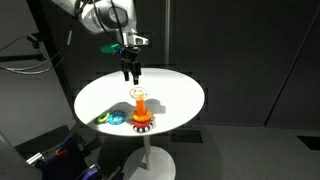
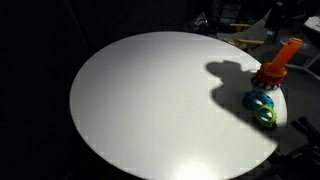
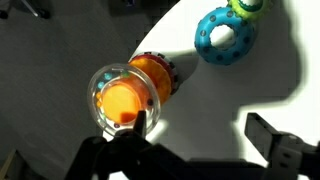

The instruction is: Put the transparent circular object on the orange object

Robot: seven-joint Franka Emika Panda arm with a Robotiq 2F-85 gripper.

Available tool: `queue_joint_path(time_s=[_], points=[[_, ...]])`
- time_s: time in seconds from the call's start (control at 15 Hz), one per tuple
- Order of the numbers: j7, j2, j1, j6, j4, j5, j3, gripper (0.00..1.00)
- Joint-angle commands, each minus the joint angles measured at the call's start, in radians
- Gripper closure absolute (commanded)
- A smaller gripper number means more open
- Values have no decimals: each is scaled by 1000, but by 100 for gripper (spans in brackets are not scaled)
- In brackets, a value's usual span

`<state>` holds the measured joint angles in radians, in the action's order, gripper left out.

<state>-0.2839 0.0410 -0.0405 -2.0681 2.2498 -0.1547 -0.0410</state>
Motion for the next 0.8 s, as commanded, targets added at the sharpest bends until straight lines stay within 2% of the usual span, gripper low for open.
queue_joint_path(time_s=[0.0,0.73], points=[[-40,38,1,22,26,-12,-7,0],[-77,33,7,4,75,-48,-5,0]])
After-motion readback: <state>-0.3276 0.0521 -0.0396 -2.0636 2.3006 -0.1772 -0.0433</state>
